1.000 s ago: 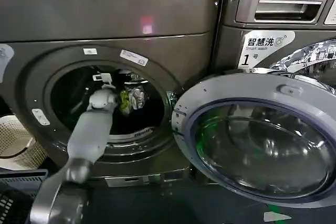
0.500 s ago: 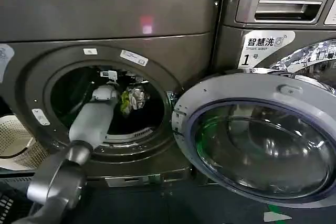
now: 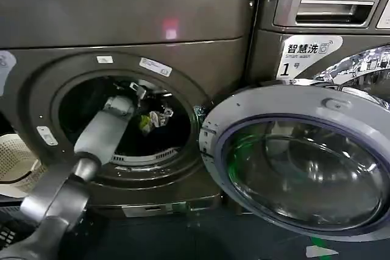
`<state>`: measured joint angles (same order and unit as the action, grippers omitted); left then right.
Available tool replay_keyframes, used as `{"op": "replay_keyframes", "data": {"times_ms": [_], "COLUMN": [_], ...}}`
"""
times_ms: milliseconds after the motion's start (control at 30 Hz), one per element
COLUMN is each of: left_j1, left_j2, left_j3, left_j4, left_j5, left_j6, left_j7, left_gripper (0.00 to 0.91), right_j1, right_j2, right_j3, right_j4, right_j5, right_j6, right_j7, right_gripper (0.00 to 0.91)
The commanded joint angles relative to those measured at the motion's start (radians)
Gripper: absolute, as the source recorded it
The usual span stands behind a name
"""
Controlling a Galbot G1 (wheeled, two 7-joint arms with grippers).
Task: Grasp the clothes from the dryer.
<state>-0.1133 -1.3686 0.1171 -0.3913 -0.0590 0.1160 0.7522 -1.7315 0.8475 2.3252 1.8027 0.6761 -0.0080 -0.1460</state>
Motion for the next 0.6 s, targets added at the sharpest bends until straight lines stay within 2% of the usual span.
{"op": "replay_keyframes", "data": {"times_ms": [33,300,400,600], "left_j1": [-0.062,-0.091,-0.094,-0.112], "left_j2": [0.013,0.005,0.001,-0.018], "left_j3": [0.219,0.282,0.296,0.312], "left_j4": [0.052,0.087,0.088,0.094], "left_j5": [0.299,0.427,0.455,0.496], "left_j6": [-0.078,-0.093,-0.034,-0.018], "left_j7": [0.308,0.363,0.358,0.376], "left_gripper": [0.907,0.907,0.907,0.907], "right_j1": [0.0,0.001,0.004,0.018], "right_j2": [0.001,-0.005,-0.01,-0.016], "right_j3": [-0.002,-0.001,-0.003,-0.017], "right_j4": [-0.004,-0.014,-0.017,-0.021], "right_j5": [-0.001,-0.001,-0.002,-0.02], "right_j6": [0.002,0.004,0.003,0.004], "right_j7": [-0.001,-0.003,-0.003,-0.004], "right_gripper": [0.907,0.907,0.907,0.907]}}
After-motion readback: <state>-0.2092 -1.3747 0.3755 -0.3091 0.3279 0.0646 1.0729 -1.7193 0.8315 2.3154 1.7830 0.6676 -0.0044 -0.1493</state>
